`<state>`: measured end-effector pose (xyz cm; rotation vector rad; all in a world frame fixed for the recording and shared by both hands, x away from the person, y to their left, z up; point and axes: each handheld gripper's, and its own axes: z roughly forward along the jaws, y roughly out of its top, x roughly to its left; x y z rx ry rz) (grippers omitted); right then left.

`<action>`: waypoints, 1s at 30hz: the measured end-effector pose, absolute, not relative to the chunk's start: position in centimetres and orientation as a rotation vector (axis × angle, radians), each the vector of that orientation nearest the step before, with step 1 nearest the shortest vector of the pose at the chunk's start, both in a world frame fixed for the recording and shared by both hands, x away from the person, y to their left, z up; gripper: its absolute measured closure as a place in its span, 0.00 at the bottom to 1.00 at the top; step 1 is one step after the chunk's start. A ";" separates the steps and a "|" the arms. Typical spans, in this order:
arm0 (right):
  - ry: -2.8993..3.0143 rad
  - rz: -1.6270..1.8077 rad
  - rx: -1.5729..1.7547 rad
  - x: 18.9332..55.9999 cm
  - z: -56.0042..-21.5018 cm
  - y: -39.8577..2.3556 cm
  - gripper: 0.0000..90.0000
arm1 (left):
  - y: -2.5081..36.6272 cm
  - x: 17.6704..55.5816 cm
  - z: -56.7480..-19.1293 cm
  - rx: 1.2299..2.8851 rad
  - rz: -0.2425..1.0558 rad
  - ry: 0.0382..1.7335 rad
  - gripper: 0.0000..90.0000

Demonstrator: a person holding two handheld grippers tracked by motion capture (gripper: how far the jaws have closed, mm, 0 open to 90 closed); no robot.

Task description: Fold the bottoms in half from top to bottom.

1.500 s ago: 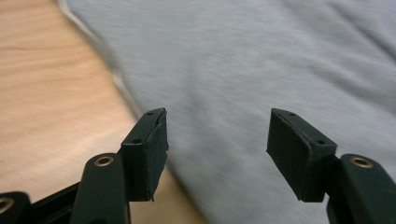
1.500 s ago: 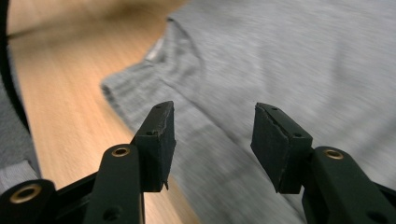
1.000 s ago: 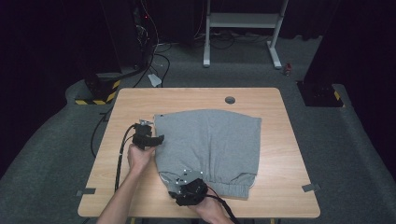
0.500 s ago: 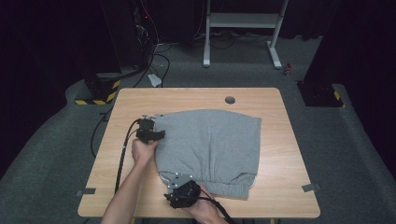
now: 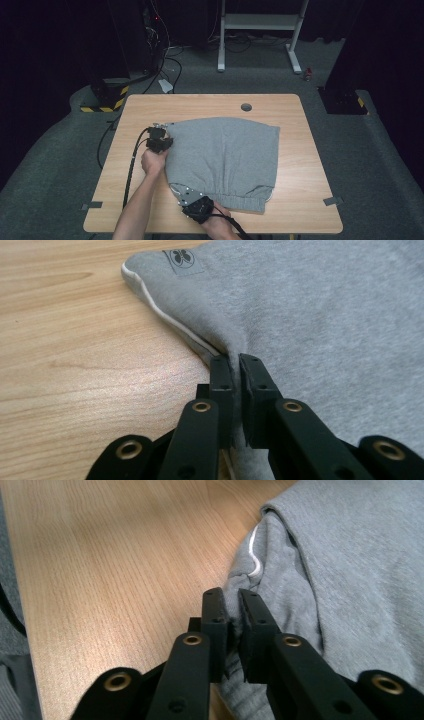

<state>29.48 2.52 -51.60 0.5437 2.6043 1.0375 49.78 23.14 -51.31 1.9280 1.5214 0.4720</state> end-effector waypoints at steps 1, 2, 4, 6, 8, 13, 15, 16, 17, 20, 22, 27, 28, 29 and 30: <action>2.602 1.044 0.546 29.5 -51.6 2.4 0.93 | 23.3 49.8 -51.3 1.917 0.459 1.522 0.95; 2.602 1.044 0.546 29.5 -51.6 2.4 0.93 | 23.3 49.8 -51.3 1.917 0.459 1.522 0.95; 2.605 1.070 0.559 29.4 -51.4 2.0 0.94 | 23.6 49.6 -50.7 1.870 0.446 1.511 0.95; 2.604 1.086 0.558 29.3 -51.2 1.8 0.94 | 23.8 49.6 -50.4 1.847 0.440 1.506 0.95; 2.604 1.095 0.563 29.3 -51.1 1.7 0.94 | 24.2 49.4 -49.7 1.801 0.433 1.495 0.95; 2.596 1.138 0.571 29.2 -50.0 1.0 0.94 | 24.7 48.9 -48.4 1.724 0.443 1.466 0.95; 2.587 1.159 0.569 29.1 -49.2 0.6 0.94 | 24.9 48.7 -48.0 1.697 0.445 1.456 0.95; 2.585 1.160 0.563 29.1 -48.9 0.4 0.94 | 25.0 48.7 -47.9 1.695 0.444 1.449 0.95; 2.581 1.171 0.568 29.1 -48.7 0.3 0.94 | 25.1 48.7 -47.8 1.691 0.441 1.446 0.95; 2.577 1.192 0.574 29.2 -48.2 -0.2 0.94 | 25.0 48.7 -47.0 1.734 0.457 1.413 0.95; 2.580 1.203 0.590 29.3 -48.0 -0.3 0.94 | 24.9 48.6 -46.3 1.732 0.460 1.388 0.95; 2.580 1.210 0.593 29.3 -47.5 -0.4 0.95 | 24.7 48.7 -45.1 1.735 0.471 1.358 0.95; 2.578 1.214 0.584 29.3 -47.2 -0.5 0.95 | 24.8 48.7 -44.7 1.725 0.472 1.349 0.95; 2.577 1.224 0.584 29.3 -47.0 -0.5 0.95 | 24.9 48.6 -44.5 1.712 0.471 1.348 0.95; 2.575 1.229 0.579 29.4 -46.8 -0.5 0.95 | 25.1 48.6 -44.3 1.703 0.465 1.348 0.95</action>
